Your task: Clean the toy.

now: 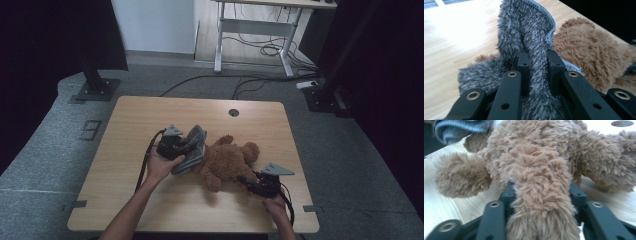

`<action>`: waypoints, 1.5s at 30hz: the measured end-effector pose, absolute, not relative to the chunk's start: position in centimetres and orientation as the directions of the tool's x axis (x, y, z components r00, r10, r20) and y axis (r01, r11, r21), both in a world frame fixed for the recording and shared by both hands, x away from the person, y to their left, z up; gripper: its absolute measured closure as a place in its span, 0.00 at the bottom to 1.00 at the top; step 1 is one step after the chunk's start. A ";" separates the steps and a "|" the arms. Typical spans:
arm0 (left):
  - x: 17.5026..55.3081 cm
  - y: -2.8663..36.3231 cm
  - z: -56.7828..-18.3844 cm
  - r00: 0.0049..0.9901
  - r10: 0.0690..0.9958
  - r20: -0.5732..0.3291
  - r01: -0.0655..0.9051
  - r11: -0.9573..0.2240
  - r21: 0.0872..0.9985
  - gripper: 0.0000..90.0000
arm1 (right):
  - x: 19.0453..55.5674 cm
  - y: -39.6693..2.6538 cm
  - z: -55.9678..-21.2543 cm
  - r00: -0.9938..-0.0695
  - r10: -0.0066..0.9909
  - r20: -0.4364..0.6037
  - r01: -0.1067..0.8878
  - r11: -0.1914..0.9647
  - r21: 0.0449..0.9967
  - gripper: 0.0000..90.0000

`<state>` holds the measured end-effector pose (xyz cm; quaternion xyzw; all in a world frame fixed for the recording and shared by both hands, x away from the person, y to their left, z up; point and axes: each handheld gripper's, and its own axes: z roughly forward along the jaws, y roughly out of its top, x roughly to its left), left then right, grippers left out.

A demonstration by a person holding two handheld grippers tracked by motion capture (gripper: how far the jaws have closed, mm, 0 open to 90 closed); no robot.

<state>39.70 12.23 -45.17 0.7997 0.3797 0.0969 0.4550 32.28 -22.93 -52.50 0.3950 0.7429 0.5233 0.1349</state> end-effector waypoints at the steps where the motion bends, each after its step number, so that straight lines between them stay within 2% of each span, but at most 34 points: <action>1: 39.5 12.4 -45.4 0.693 0.695 -0.193 0.517 -0.292 0.805 0.85 | 32.3 -22.9 -52.4 -0.648 0.731 0.214 0.447 0.137 0.884 0.54; 4: 38.7 12.6 -45.8 0.698 0.690 -0.191 0.507 -0.288 0.813 0.85 | 32.1 -22.7 -51.9 -0.635 0.742 0.216 0.441 0.118 0.890 0.41; 9: 37.4 12.8 -46.2 0.710 0.682 -0.178 0.491 -0.298 0.819 0.85 | 32.0 -22.4 -50.6 -0.611 0.754 0.242 0.442 0.072 0.894 0.28; 14: 36.4 13.3 -46.7 0.716 0.676 -0.178 0.481 -0.292 0.827 0.85 | 33.2 -22.1 -50.4 -0.558 0.769 0.310 0.484 -0.001 0.875 0.26; 19: 35.9 13.6 -46.9 0.718 0.672 -0.181 0.482 -0.292 0.826 0.85 | 34.2 -20.5 -50.9 -0.577 0.732 0.363 0.550 0.019 0.835 0.24; 20: 35.9 13.6 -46.9 0.718 0.672 -0.182 0.483 -0.291 0.826 0.85 | 34.3 -20.1 -51.0 -0.583 0.727 0.363 0.558 0.033 0.829 0.25; 27: 35.5 13.0 -46.0 0.723 0.668 -0.179 0.479 -0.297 0.826 0.85 | 33.9 -19.9 -51.4 -0.617 0.724 0.310 0.533 0.095 0.840 0.53; 31: 35.2 10.9 -44.5 0.749 0.645 -0.151 0.443 -0.318 0.838 0.85 | 33.6 -20.0 -51.5 -0.638 0.720 0.271 0.497 0.116 0.860 0.61; 38: 35.2 3.5 -42.8 0.826 0.547 -0.135 0.393 -0.389 0.833 0.84 | 32.8 -19.3 -51.7 -0.681 0.717 0.149 0.399 0.194 0.896 0.65; 42: 35.4 -0.4 -43.6 0.837 0.541 -0.089 0.375 -0.447 0.812 0.84 | 32.6 -19.2 -51.7 -0.686 0.718 0.123 0.381 0.209 0.900 0.65; 45: 35.7 -1.3 -44.9 0.839 0.540 -0.071 0.374 -0.477 0.795 0.84 | 32.3 -19.1 -51.7 -0.685 0.723 0.091 0.365 0.232 0.902 0.66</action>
